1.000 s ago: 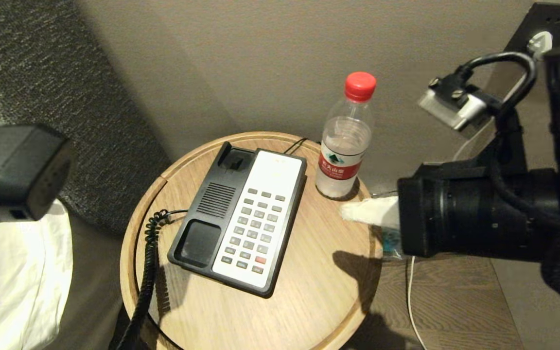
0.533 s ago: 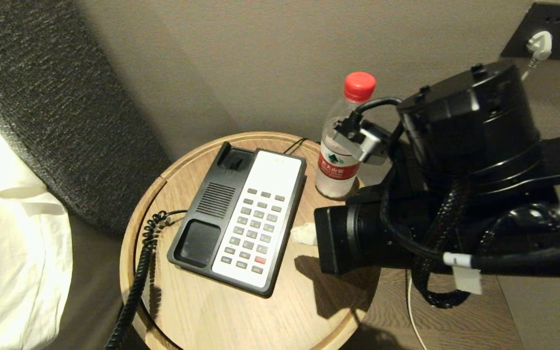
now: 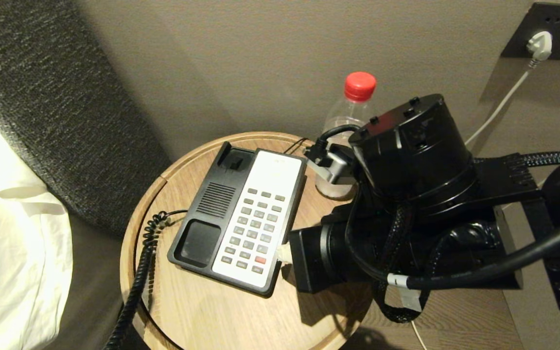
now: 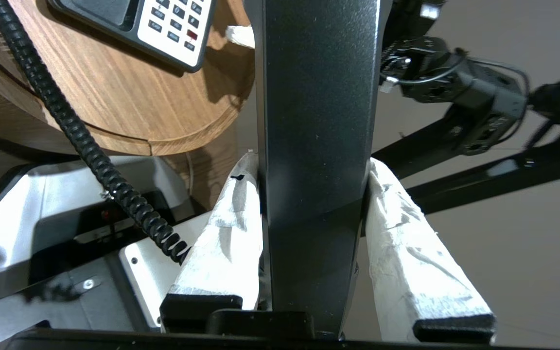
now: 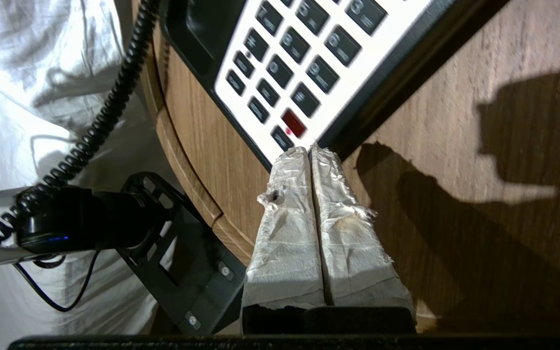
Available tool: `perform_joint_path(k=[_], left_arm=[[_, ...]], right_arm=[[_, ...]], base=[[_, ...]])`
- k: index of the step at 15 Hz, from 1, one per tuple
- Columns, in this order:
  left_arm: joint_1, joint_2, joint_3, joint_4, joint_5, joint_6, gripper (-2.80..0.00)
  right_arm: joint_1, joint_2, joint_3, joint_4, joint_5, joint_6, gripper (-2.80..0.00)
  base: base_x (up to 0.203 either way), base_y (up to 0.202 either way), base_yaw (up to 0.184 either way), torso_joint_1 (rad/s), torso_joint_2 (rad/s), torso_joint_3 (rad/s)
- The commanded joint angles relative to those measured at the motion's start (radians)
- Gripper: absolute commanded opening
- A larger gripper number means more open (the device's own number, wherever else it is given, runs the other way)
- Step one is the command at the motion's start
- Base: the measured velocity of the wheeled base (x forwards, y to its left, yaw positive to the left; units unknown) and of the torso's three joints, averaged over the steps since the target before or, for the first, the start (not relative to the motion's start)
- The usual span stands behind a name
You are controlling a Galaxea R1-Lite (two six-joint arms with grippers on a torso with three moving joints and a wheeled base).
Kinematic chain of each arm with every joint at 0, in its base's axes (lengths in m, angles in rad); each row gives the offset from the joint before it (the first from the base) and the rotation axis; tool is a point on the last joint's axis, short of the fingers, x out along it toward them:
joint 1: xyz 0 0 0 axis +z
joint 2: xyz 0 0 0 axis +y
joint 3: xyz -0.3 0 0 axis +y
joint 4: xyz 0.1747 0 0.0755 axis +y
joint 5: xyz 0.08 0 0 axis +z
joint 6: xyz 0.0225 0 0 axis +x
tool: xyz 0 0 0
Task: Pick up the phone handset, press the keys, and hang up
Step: Put the handset back
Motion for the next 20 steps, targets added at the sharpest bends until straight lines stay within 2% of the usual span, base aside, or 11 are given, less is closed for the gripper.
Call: perform_joint_path(k=[1,3,5,7,9,12,14,20], left_arm=[[0.000,0.045,0.015,0.004,0.000,0.028,-2.80],[0.000,0.096,0.032,0.003,0.012,0.121,-2.80],[0.000,0.161,0.046,0.003,0.055,0.265,-2.80],[0.000,0.241,0.050,0.000,0.086,0.410,-2.80],[0.000,0.312,0.034,-0.007,0.099,0.497,-2.80],[0.000,0.374,0.017,-0.049,0.134,0.570,-2.80],[0.001,0.474,0.000,-0.091,0.161,0.612,-2.80],[0.076,0.725,-0.166,-0.108,0.177,0.670,-2.80]], right_arm=[[-0.007,-0.039,0.011,0.006,-0.003,0.005,-2.80],[-0.012,-0.069,0.015,0.011,-0.004,0.010,-2.80],[-0.015,-0.103,0.018,0.021,-0.019,0.010,-2.80],[-0.016,-0.146,0.024,0.034,-0.070,0.014,-2.80],[-0.026,-0.198,0.039,0.037,-0.073,0.016,-2.80],[-0.049,-0.233,0.046,0.036,-0.074,0.029,-2.80],[-0.076,-0.278,0.052,0.032,-0.073,0.087,-2.80],[-0.077,-0.331,0.065,0.029,-0.071,0.092,-2.80]], base=[[0.000,0.000,0.000,0.000,0.00,0.000],[0.000,0.000,0.000,0.000,0.00,0.000],[0.000,0.000,0.000,0.000,0.00,0.000],[0.000,0.000,0.000,0.000,0.00,0.000],[0.000,0.000,0.000,0.000,0.00,0.000],[0.000,0.000,0.000,0.000,0.00,0.000],[0.000,0.000,0.000,0.000,0.00,0.000],[0.000,0.000,0.000,0.000,0.00,0.000]])
